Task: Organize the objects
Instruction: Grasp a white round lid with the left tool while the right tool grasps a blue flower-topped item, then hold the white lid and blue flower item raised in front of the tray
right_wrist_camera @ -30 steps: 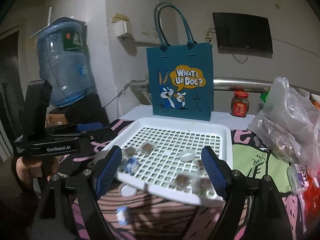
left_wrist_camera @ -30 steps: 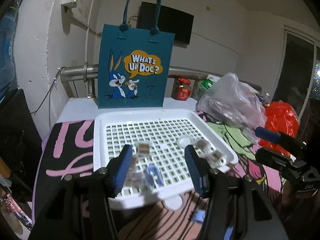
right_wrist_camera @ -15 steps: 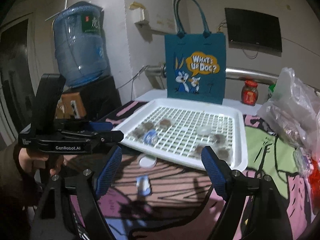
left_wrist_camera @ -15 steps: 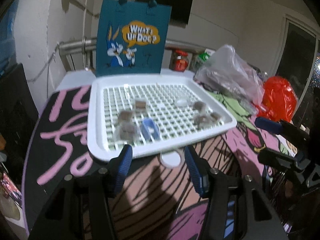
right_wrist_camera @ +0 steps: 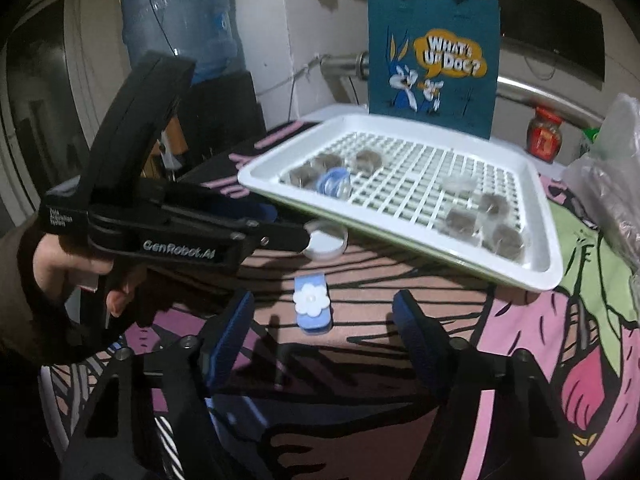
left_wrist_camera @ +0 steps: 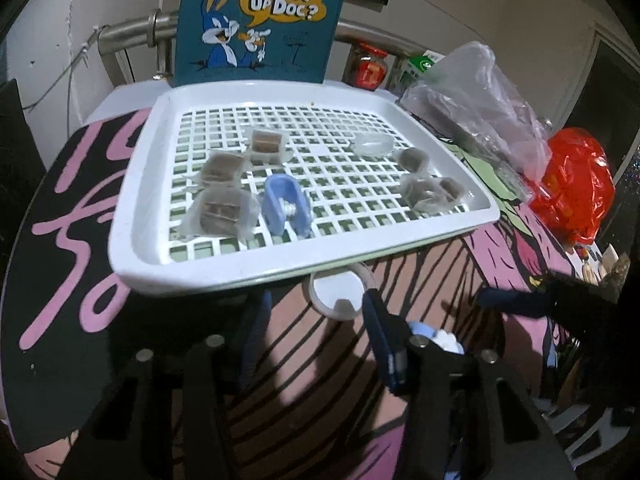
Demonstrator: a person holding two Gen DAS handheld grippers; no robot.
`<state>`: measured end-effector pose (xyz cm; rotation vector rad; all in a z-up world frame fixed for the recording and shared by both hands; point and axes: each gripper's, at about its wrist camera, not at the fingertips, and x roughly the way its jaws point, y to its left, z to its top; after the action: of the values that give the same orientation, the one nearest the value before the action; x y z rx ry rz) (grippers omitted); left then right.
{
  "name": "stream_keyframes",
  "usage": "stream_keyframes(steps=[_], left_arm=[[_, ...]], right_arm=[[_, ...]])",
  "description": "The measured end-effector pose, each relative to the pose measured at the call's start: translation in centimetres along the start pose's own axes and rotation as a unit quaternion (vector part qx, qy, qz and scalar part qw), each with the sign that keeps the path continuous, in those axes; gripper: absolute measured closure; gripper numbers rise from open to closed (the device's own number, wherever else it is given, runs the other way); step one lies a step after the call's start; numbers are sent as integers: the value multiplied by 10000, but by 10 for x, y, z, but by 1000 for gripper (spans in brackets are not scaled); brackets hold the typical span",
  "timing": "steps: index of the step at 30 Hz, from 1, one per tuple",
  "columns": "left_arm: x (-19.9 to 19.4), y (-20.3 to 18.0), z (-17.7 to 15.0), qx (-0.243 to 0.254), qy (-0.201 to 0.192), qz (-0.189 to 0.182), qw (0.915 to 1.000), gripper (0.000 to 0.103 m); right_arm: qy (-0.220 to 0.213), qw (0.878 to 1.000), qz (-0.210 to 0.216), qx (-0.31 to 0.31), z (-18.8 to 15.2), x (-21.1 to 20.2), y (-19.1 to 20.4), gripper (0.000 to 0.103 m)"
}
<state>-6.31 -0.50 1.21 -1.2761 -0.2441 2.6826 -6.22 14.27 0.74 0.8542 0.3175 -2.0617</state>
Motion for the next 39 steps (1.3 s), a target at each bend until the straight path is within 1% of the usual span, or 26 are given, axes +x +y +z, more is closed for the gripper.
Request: stream_keyframes(steps=[1, 2, 4, 5, 6, 7, 8, 9, 10, 11, 14, 17, 20, 23, 29, 31, 34, 39], left_arm=[[2, 0, 1, 4, 8, 21, 10000, 59], [5, -1, 3, 6, 30, 42, 10000, 61], [9, -1, 4, 28, 46, 98, 9999, 73], [10, -2, 5, 67, 50, 152, 9998, 77], [11, -3, 4, 123, 53, 156, 9998, 87], [11, -4, 4, 180, 63, 145, 9997, 92], [11, -7, 2, 267, 31, 152, 9995, 93], [10, -9, 0, 363, 3, 200, 9991, 93], [9, -11, -1, 405, 7, 187, 9990, 96], [8, -12, -2, 440, 29, 123, 9990, 99], [3, -15, -8, 487, 2, 76, 9988, 99], [-10, -15, -16, 477, -122, -32, 9988, 99], [-22, -14, -20, 522, -286, -20, 9982, 99], [-31, -16, -22, 597, -467, 85, 9971, 99], [-33, -15, -24, 581, -609, 128, 9964, 99], [-34, -14, -24, 580, -636, 111, 9962, 99], [-37, -15, -25, 611, -707, 110, 9956, 99], [-39, -18, -26, 660, -771, 142, 9947, 99]], right_arm=[[73, 10000, 21, 0, 0, 3, 0, 41], [87, 10000, 29, -7, 1, 5, 0, 43], [126, 9999, 18, -50, 2, 8, 2, 46], [145, 9999, 20, -67, 3, 9, 3, 48], [183, 9998, 39, -88, 3, 11, 4, 54], [254, 9996, 67, -121, 3, 14, 5, 61], [303, 9994, 81, -147, 4, 16, 7, 66], [368, 9991, 104, -179, 3, 19, 8, 77], [427, 9988, 119, -200, 3, 21, 9, 83], [426, 9988, 96, -198, 3, 21, 9, 83], [372, 9992, 61, -160, 2, 18, 9, 83], [235, 9997, 36, -79, 0, 10, 7, 83], [78, 9999, -89, 87, -2, 0, 1, 83], [-111, 9992, -296, 248, -3, -10, -7, 83], [-269, 9978, -468, 379, -1, -19, -12, 83], [-298, 9972, -583, 369, -2, -20, -12, 83], [-282, 9969, -599, 420, -5, -19, -14, 83], [-384, 9965, -604, 437, -6, -23, -14, 83]])
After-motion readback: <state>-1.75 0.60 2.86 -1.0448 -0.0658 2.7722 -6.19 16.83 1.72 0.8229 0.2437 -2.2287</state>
